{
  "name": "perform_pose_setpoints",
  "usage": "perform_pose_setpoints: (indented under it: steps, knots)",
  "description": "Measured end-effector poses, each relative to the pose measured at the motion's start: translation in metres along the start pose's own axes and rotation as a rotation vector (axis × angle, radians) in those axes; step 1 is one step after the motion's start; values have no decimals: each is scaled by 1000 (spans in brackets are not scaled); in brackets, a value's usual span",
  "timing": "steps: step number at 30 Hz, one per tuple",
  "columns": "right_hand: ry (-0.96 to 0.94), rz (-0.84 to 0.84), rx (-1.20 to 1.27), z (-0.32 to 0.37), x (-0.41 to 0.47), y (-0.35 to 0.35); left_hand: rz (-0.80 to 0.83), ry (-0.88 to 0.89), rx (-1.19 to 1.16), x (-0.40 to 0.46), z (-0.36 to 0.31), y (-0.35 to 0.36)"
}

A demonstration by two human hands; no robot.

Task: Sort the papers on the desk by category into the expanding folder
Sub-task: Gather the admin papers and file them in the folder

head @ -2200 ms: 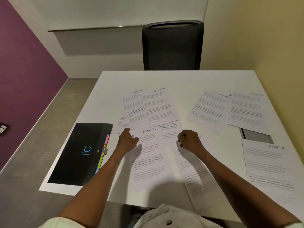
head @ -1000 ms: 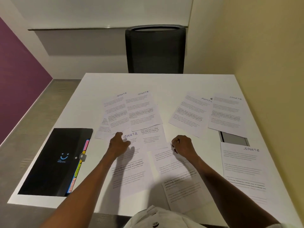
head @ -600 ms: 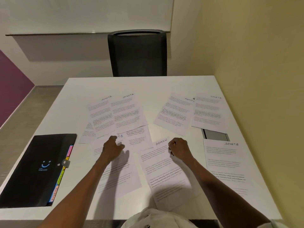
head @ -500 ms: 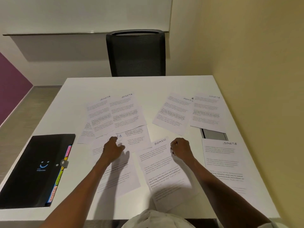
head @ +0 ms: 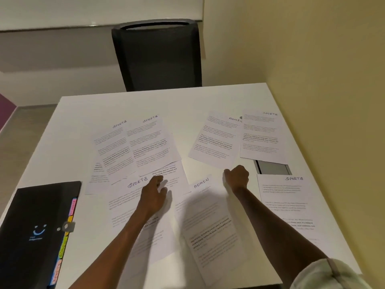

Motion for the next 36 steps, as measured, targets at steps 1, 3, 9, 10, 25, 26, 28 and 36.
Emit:
perform_pose_setpoints:
  steps: [1,3,9,10,25,26,28,36]
  knots:
    - [16,-15,13,4,11,4,2,24,-7,7,-5,2]
    - [49,-49,19,14,34,10,2,60,-27,26,-14,8]
    - [248,-91,-167,26,73,28,-30,131,-90,66,-41,11]
    - [303,-99,-197,28,74,32,-39,158,-86,74,-44,11]
    - [485,79,358,27,91,65,-32,-32,-263,124,-42,-1]
    - [504,124,500,27,84,65,-39,-48,-271,123,-43,-3]
    - [487,185,718,32,69,58,-58,-95,-303,123,-41,-6]
    - [269,427,724,31,-12,21,207,-489,-907,97,-43,15]
Point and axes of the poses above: each hand's wrist, its own x-axis towards the middle knuckle, its own y-axis out of the palm, z = x × y, the point moved 7 cm from there along x, towards the middle knuckle, and after that the axes turned 2 degrees about -z, right-handed, at the moved point
